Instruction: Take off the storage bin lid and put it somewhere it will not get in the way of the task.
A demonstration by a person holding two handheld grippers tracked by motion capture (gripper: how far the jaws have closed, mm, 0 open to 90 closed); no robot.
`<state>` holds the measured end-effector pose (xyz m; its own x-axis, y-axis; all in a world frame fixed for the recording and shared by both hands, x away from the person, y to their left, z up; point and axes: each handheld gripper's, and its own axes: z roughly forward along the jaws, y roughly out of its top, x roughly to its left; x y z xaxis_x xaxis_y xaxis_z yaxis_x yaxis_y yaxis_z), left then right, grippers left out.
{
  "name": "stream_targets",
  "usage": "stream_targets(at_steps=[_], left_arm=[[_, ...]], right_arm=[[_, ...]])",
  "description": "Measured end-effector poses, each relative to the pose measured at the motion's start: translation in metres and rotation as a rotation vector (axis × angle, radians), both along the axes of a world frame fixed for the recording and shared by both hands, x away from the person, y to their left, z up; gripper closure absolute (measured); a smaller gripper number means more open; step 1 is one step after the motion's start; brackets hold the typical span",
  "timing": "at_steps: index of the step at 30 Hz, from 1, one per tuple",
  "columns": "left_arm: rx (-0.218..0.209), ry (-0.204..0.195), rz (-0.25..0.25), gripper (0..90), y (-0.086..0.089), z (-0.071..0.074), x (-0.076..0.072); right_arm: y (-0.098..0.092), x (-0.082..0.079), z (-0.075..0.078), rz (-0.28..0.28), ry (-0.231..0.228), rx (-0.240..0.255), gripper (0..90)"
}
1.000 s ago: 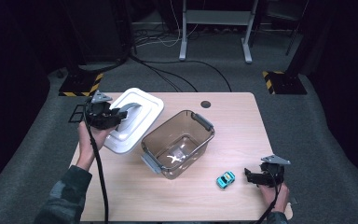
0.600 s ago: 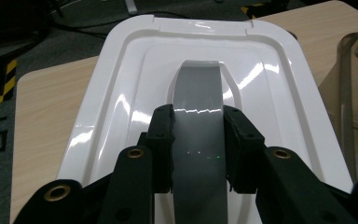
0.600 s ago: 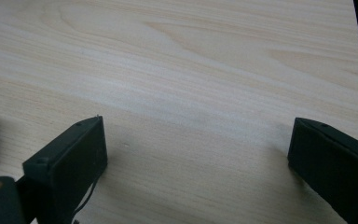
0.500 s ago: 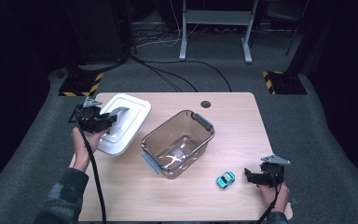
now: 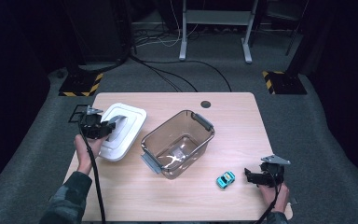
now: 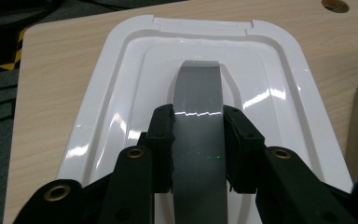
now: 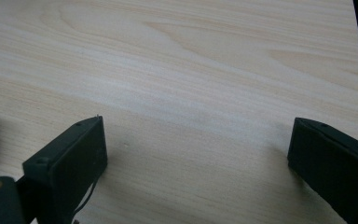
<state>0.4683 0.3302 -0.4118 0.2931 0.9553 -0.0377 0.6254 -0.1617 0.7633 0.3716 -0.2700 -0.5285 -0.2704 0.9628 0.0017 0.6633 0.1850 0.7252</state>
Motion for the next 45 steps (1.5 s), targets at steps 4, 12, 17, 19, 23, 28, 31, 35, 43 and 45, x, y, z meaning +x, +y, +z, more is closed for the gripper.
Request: stream_targets(at_steps=[4,12,17,19,23,28,31,35,43,45], left_arm=[[0.006,0.025,0.011,66.8,0.001,-0.014,0.002],[-0.014,0.052,0.055,66.8,0.004,-0.036,0.007],[-0.023,0.066,0.078,66.8,0.005,-0.046,0.008],[-0.024,0.062,0.097,66.8,0.006,-0.051,0.008],[-0.038,0.063,0.134,66.8,0.008,-0.059,0.009],[-0.049,0.058,0.182,66.8,0.009,-0.068,0.008],[-0.043,0.057,0.208,66.8,0.010,-0.073,0.008],[-0.030,0.051,0.233,66.7,0.009,-0.080,0.007],[-0.006,0.041,0.223,65.7,0.006,-0.082,0.006],[-0.006,0.047,0.224,58.8,0.006,-0.082,0.007]], right_arm=[[0.000,0.000,0.000,0.000,0.000,0.000,3.9],[0.000,0.000,0.000,0.000,0.000,-0.001,4.0],[0.000,0.000,0.000,0.000,-0.001,-0.001,4.0],[0.000,0.000,0.000,0.000,-0.001,-0.001,4.0],[0.000,0.000,0.000,-0.001,-0.001,-0.001,4.1],[0.000,0.000,0.000,-0.002,-0.001,-0.001,4.1],[0.000,0.000,0.000,-0.002,-0.001,-0.001,4.2],[0.000,0.000,0.000,-0.002,-0.001,-0.001,4.2],[0.000,0.000,0.000,-0.002,-0.001,-0.002,4.2],[0.000,0.000,0.000,-0.002,-0.001,-0.002,4.2]])
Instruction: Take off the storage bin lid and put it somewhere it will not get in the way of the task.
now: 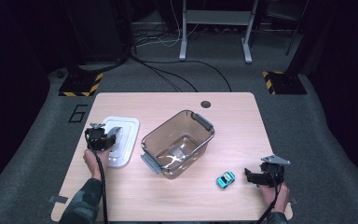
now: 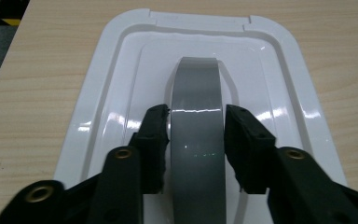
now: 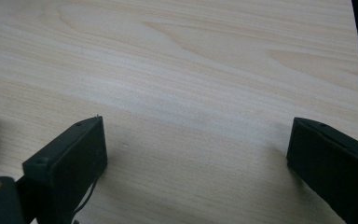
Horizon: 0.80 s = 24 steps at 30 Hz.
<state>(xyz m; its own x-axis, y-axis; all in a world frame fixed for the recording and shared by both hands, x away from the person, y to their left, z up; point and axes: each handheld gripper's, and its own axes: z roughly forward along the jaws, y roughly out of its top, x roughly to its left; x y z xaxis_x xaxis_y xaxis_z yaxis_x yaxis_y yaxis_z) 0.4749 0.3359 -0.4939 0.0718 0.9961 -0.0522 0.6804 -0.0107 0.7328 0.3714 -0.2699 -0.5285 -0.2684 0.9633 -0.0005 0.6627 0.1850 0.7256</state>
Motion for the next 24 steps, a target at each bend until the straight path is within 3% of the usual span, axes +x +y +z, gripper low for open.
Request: stream_targets(at_steps=[2,7,13,15,19,20,24], left_arm=[[-0.008,0.005,-0.006,46.1,0.000,0.000,0.000],[-0.014,0.018,-0.044,36.3,-0.001,0.004,-0.002],[0.002,0.005,-0.090,21.6,-0.004,0.016,-0.008],[0.011,0.027,-0.118,16.0,-0.005,0.019,-0.009],[0.020,0.032,-0.149,12.2,-0.005,0.026,-0.015],[0.025,0.053,-0.161,10.3,-0.005,0.029,-0.017],[0.036,0.041,-0.183,5.5,-0.004,0.033,-0.028]], right_arm=[[0.000,0.000,0.000,0.000,0.000,0.000,4.2],[0.000,0.000,0.000,0.000,0.000,0.000,4.2],[0.000,0.000,0.000,0.000,0.000,0.000,4.2],[0.000,0.000,0.000,0.000,0.000,0.000,4.2],[0.000,0.000,0.000,0.000,0.000,0.000,4.2],[0.000,0.000,0.000,0.000,0.000,0.000,4.2],[0.000,0.000,0.000,0.000,-0.001,0.000,4.2]])
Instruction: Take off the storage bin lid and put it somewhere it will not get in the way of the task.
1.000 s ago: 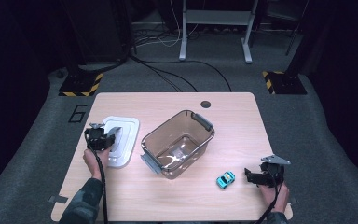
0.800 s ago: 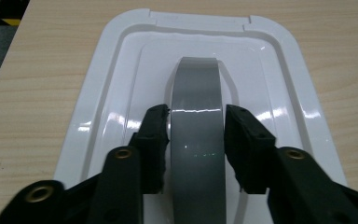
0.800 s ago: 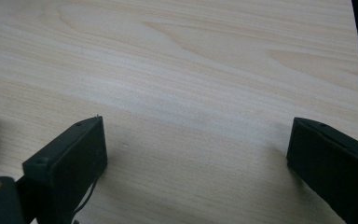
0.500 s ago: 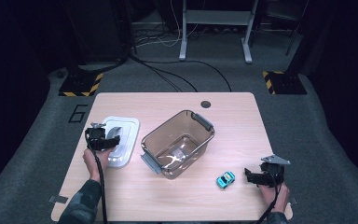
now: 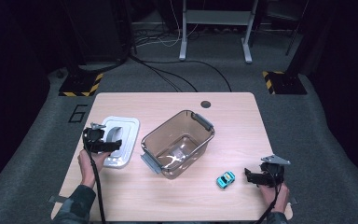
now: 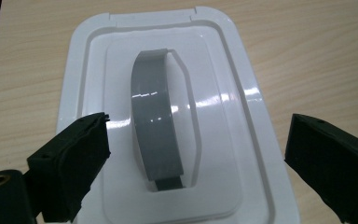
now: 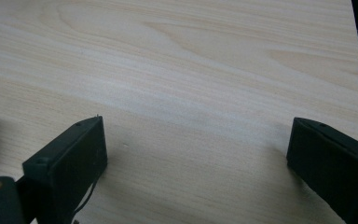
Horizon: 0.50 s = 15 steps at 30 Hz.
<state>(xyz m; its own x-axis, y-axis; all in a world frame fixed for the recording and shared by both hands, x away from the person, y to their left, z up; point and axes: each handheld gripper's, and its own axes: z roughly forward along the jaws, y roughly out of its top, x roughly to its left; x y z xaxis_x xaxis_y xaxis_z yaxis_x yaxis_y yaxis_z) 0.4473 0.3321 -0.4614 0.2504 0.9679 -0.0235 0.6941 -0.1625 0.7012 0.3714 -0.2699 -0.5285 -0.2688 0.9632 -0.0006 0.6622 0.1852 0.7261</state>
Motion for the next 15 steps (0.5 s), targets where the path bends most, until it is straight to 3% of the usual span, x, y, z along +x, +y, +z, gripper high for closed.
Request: stream_targets(at_steps=[7,15], left_arm=[[0.002,-0.016,-0.020,0.7,0.002,0.000,-0.021],[0.002,0.006,-0.033,0.0,0.009,-0.013,-0.045]], right_arm=[[0.000,0.000,0.000,0.000,0.000,0.000,4.2],[0.000,0.000,0.000,0.000,0.000,0.000,4.2]])
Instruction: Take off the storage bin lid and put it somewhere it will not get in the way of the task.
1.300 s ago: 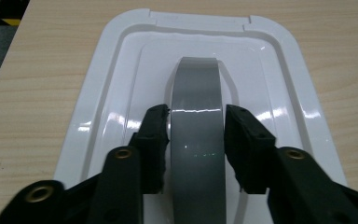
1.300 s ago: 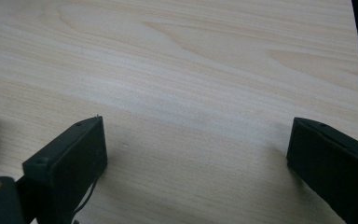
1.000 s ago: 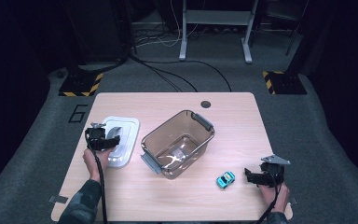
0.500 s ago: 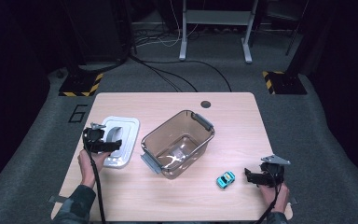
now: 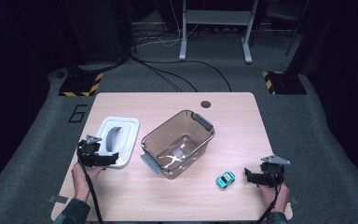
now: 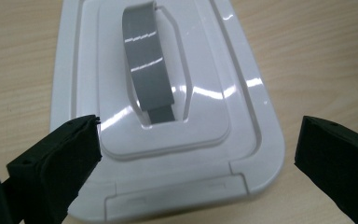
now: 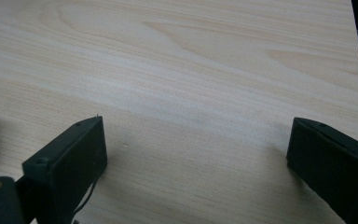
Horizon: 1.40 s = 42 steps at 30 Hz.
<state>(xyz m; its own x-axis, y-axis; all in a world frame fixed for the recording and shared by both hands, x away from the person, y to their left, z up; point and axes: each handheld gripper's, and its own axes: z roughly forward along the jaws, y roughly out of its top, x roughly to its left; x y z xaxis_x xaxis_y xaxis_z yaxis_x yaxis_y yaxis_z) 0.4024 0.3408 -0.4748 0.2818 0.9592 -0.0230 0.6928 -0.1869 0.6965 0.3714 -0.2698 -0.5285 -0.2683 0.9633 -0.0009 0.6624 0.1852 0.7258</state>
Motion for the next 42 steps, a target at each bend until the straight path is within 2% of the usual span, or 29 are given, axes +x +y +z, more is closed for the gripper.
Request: stream_targets(at_steps=[5,7,12,16,21,24,26,42], left_arm=[[0.001,0.012,-0.007,0.0,0.003,-0.009,-0.015],[0.005,0.003,-0.007,0.0,0.003,-0.014,-0.023],[0.046,0.003,-0.007,0.0,0.002,-0.028,-0.043],[0.049,0.002,0.009,0.0,0.003,-0.038,-0.054],[0.066,0.001,0.017,0.0,0.006,-0.049,-0.058],[0.029,-0.013,0.026,0.0,0.008,-0.054,-0.059],[0.009,-0.036,0.026,0.0,0.010,-0.057,-0.061],[0.005,-0.042,0.013,0.0,0.012,-0.058,-0.062]], right_arm=[[0.000,0.000,0.000,0.000,0.000,0.000,4.1],[0.000,0.000,0.000,0.000,0.000,0.000,4.2],[0.000,0.000,0.000,0.000,0.000,0.000,4.1],[0.000,0.000,0.000,0.000,0.000,0.000,4.1],[0.000,0.000,0.000,-0.001,0.000,-0.001,4.1],[0.000,0.000,0.000,-0.001,-0.001,-0.001,4.2],[0.000,0.000,0.000,-0.001,0.000,-0.002,4.1],[0.001,0.000,0.000,-0.005,0.000,0.003,4.0]])
